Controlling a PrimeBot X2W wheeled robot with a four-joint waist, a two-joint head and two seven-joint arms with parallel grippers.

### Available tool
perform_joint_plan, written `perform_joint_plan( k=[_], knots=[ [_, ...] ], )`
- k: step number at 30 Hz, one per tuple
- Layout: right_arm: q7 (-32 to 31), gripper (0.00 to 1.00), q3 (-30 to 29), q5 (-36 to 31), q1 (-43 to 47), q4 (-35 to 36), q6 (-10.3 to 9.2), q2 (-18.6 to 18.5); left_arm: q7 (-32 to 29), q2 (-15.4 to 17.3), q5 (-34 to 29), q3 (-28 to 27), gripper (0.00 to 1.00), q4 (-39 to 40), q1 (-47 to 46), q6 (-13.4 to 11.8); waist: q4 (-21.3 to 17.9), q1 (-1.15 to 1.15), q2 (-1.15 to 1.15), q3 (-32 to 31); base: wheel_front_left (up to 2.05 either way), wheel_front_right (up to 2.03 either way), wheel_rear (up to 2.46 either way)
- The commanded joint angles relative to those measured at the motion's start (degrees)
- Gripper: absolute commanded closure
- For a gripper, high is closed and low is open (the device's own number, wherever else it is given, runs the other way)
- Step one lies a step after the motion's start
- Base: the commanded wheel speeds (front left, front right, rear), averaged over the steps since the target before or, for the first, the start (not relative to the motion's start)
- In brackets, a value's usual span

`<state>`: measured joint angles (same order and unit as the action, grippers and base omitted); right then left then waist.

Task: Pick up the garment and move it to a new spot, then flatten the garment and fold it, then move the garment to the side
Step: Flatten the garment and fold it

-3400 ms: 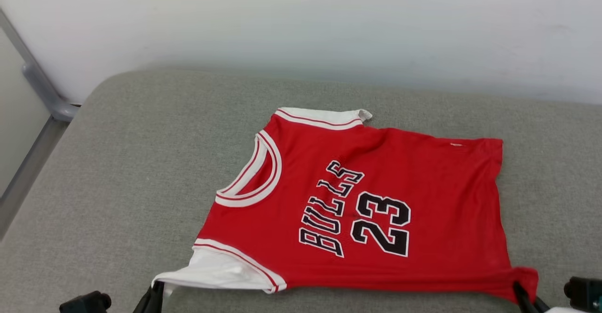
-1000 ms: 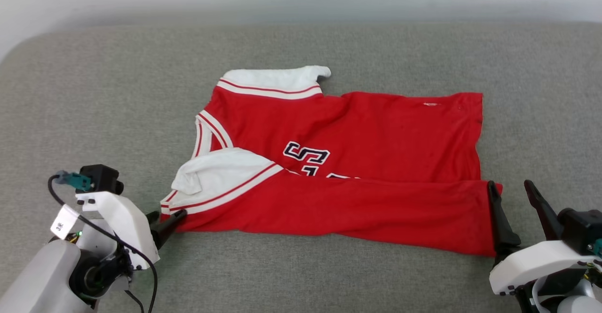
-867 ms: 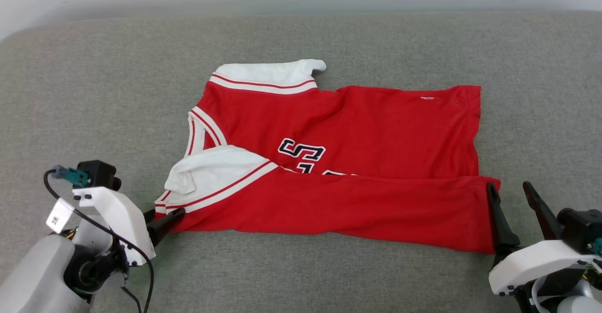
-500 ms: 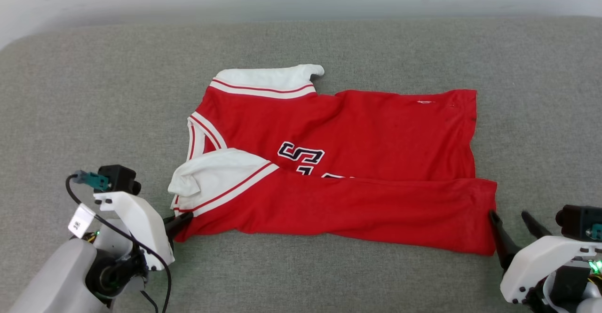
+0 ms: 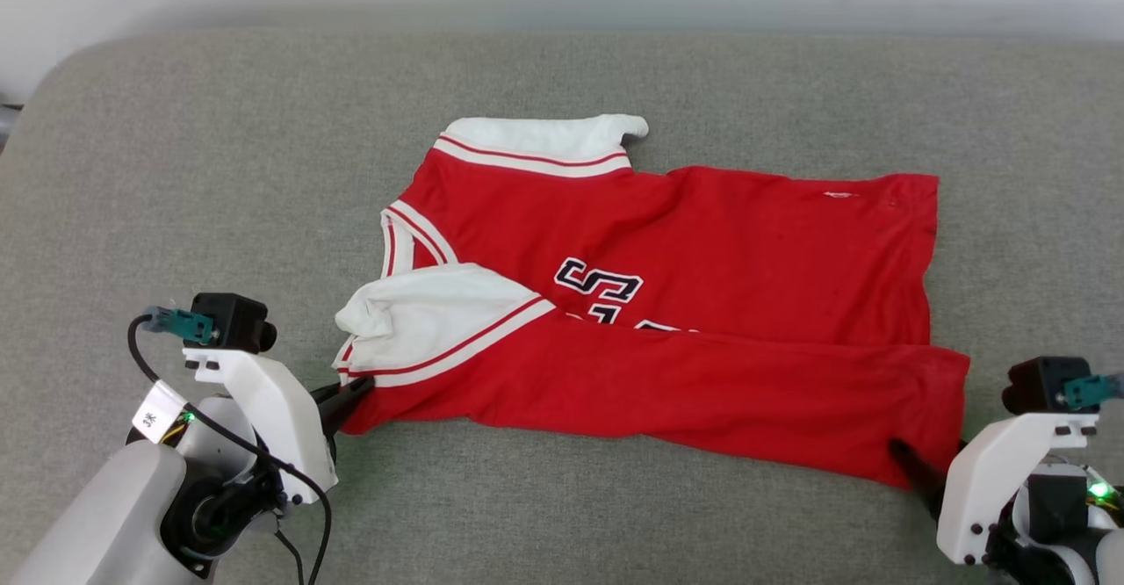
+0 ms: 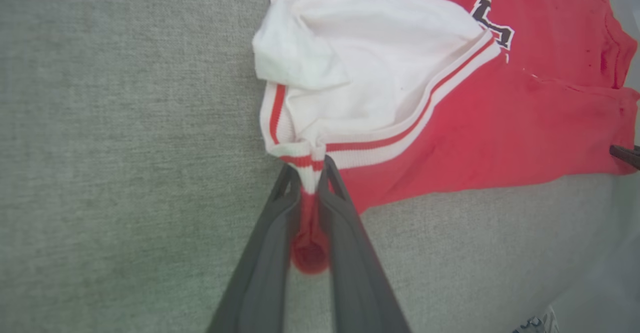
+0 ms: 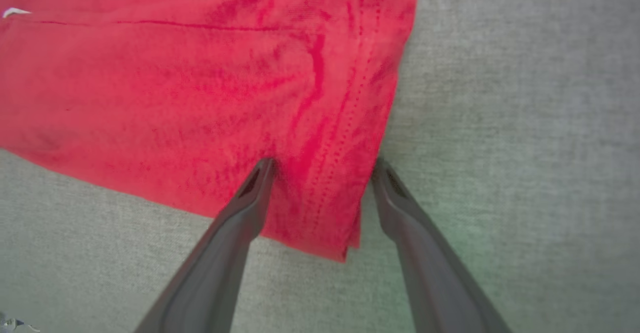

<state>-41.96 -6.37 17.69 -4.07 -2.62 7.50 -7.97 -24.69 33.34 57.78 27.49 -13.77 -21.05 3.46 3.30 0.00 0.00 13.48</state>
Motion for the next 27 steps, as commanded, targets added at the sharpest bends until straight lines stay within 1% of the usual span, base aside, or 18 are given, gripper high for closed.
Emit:
perform_joint_plan(
  k=[1, 3, 4, 5, 6, 8, 12, 16, 21, 27],
  knots=[
    [-1.6, 0.00, 0.9, 0.5, -0.3, -2.1, -0.02, 0.3, 0.2, -0.1, 0.0, -0.1, 1.00, 0.6, 0.7, -0.3, 0.5, 0.00, 0.00, 1.0, 0.00, 0.00, 0.00],
    [-2.9, 0.00, 2.0, 0.9, -0.8, -4.1, -0.02, 0.8, 0.4, -0.2, -0.1, -0.2, 1.00, 1.0, 0.6, -0.2, 0.6, 0.00, 0.00, 1.6, 0.00, 0.00, 0.00],
    [-3.6, 0.52, 3.1, 1.4, -0.8, -4.8, 0.01, 0.9, 0.6, -0.3, -0.1, -0.2, 1.00, 1.0, 0.5, -0.2, 0.7, 0.00, 0.00, 1.8, 0.00, 0.00, 0.00],
    [-3.4, 0.83, 3.8, 1.8, -1.1, -5.0, 0.09, 1.0, 0.8, -0.3, -0.1, -0.3, 1.00, 1.0, 0.4, -0.3, 0.8, 0.00, 0.00, 2.0, 0.00, 0.00, 0.00],
    [-3.2, 1.00, 4.3, 2.0, -1.3, -5.2, 0.09, 1.0, 1.0, -0.4, -0.1, -0.4, 1.00, 0.8, 0.4, -0.4, 0.8, 0.00, 0.00, 2.1, 0.00, 0.00, 0.00],
    [-3.0, 1.00, 4.6, 2.7, -1.9, -5.0, 0.08, 1.1, 1.3, -0.5, -0.1, -0.5, 1.00, 0.5, 0.3, -0.4, 0.8, 0.00, 0.00, 2.1, 0.00, 0.00, 0.00],
    [-2.1, 1.00, 4.3, 2.7, -2.5, -4.0, 0.05, -0.3, 2.2, -0.6, 0.1, -0.9, 1.00, -0.1, 0.8, -0.6, 0.7, 0.00, 0.00, 1.3, 0.00, 0.00, 0.00],
    [-1.2, 1.00, 4.3, 3.0, -2.9, -2.3, -0.02, -1.8, 3.5, -0.6, -0.1, -1.3, 1.00, 0.2, 2.3, -1.5, 0.6, 0.00, 0.00, -0.9, 0.00, 0.00, 0.00],
    [-0.6, 1.00, 4.4, 3.5, -1.8, 0.1, -0.02, -3.1, 6.4, -0.7, -0.7, -2.2, 1.00, 2.4, 5.9, -4.6, 0.5, 0.00, 0.00, -4.5, 0.00, 0.00, 0.00],
    [-2.0, 1.00, 3.7, 4.5, 2.1, 2.7, -0.02, -4.0, 7.0, 0.4, -0.5, -2.4, 1.00, 7.1, 12.3, -8.2, 1.3, 0.00, 0.00, -8.7, 0.00, 0.00, 0.00]
  ],
)
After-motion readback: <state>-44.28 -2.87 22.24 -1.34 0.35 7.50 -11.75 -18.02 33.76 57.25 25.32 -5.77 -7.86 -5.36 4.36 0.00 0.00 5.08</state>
